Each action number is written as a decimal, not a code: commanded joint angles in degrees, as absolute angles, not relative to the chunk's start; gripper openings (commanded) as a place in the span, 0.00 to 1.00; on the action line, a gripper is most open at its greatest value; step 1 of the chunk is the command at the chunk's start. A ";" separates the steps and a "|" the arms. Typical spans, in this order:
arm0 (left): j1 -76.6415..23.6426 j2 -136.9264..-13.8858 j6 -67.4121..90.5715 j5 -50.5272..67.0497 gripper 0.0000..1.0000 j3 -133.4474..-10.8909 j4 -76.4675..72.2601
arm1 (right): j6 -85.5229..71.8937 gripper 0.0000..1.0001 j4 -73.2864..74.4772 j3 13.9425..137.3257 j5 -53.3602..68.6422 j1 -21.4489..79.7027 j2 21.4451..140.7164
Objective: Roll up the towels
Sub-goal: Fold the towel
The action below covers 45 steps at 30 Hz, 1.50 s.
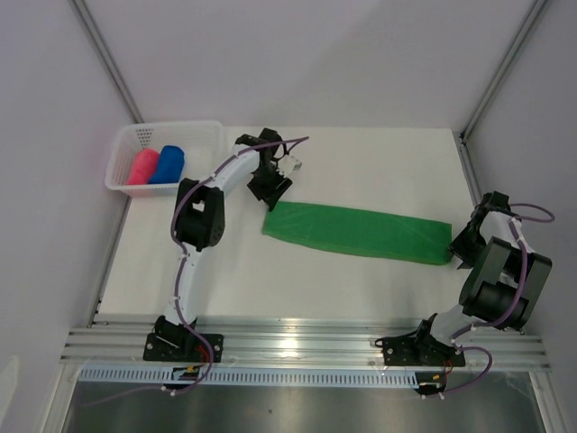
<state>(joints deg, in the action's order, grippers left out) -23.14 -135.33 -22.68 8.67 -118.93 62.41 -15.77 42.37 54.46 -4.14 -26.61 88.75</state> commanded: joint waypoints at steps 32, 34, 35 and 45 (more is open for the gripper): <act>-23.65 -132.46 -25.58 8.53 0.01 -117.87 64.69 | -16.43 0.40 36.56 52.03 -1.06 -28.39 84.38; -22.86 -131.23 -24.53 8.96 0.01 -115.77 63.90 | -16.44 0.40 36.39 52.47 -0.70 -28.39 84.29; -22.33 -130.09 -24.26 9.83 0.01 -114.27 63.72 | -16.35 0.40 36.56 52.82 -0.70 -28.39 84.20; -18.63 -127.71 -23.73 10.80 0.01 -111.18 63.11 | -15.91 0.41 35.51 53.09 3.78 -28.39 83.32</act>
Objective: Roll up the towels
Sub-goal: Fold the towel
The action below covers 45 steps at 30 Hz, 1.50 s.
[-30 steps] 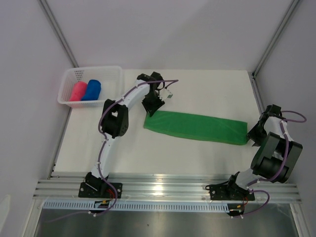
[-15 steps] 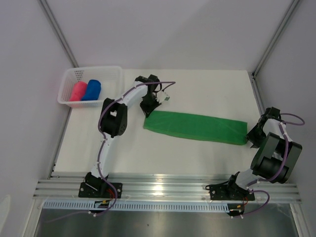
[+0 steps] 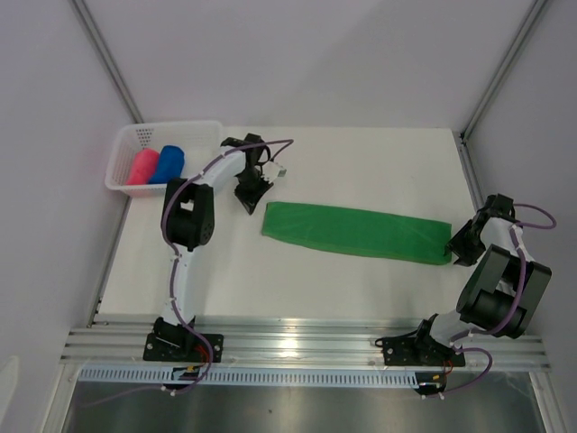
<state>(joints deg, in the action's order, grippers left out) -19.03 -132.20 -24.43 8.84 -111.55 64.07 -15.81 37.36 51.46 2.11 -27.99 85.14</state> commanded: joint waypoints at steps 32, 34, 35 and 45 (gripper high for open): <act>-18.63 -122.26 -23.82 11.60 0.11 -104.33 61.52 | -13.54 0.10 29.71 53.70 4.83 -28.39 96.24; -18.63 -122.17 -23.73 12.04 0.11 -104.41 61.61 | -13.71 0.00 29.88 53.88 5.01 -28.39 96.15; -18.55 -121.99 -23.82 12.13 0.11 -104.50 61.70 | -13.71 0.00 29.97 54.14 5.01 -28.39 96.07; -18.37 -119.53 -24.79 11.43 0.12 -103.62 62.49 | -14.15 0.00 32.96 59.06 4.66 -26.47 91.42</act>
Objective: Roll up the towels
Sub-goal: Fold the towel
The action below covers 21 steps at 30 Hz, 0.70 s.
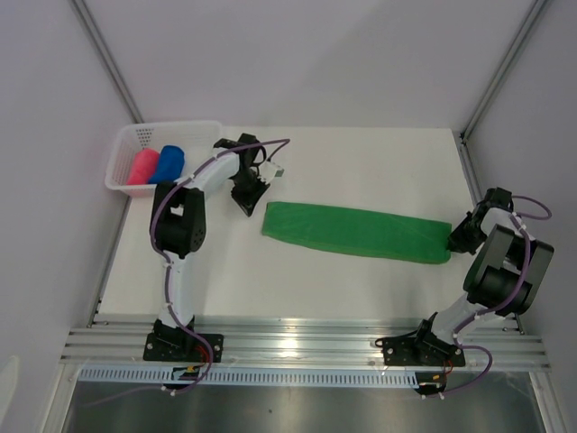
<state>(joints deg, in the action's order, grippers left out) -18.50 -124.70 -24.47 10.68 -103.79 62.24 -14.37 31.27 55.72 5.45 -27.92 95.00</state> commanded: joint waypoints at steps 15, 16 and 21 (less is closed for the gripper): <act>-18.19 -120.15 -21.97 20.30 0.23 -98.18 64.34 | -24.34 0.00 36.12 64.50 -2.37 5.78 92.90; -18.19 -120.32 -21.45 20.74 0.23 -97.74 64.07 | -24.95 0.00 36.30 66.34 -2.55 8.85 93.25; -18.28 -122.25 -19.95 22.06 0.27 -98.44 64.25 | -28.12 0.00 37.18 73.38 -2.29 17.39 98.51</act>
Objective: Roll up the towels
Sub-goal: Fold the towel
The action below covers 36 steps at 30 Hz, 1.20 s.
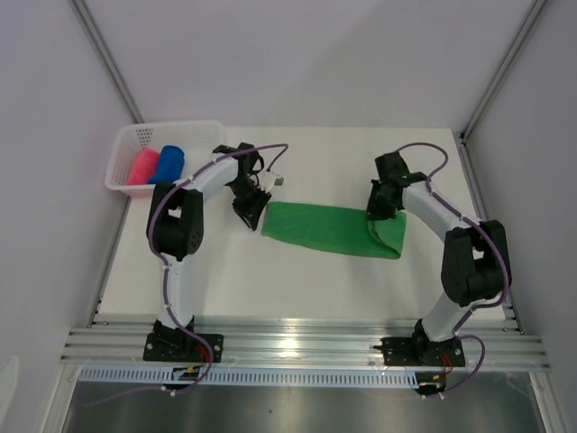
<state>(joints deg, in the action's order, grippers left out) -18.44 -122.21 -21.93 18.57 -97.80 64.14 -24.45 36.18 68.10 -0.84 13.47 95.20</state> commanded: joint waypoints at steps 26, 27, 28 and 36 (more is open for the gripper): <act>-18.28 -126.56 -18.19 28.47 0.30 -102.39 66.45 | -41.13 0.00 31.99 95.27 10.63 36.74 116.28; -18.28 -126.74 -18.19 28.56 0.29 -102.31 66.45 | -41.48 0.00 31.82 96.14 10.72 37.35 116.63; -18.28 -126.83 -18.19 28.74 0.27 -102.30 66.45 | -41.83 0.00 31.64 96.59 11.16 37.61 116.72; -18.28 -127.62 -17.93 29.53 0.10 -102.74 66.27 | -44.64 0.00 28.83 96.59 13.18 38.85 117.33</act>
<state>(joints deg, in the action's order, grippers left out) -18.44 -127.22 -18.46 27.35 -100.51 66.15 -42.19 31.57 94.30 11.35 38.35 116.71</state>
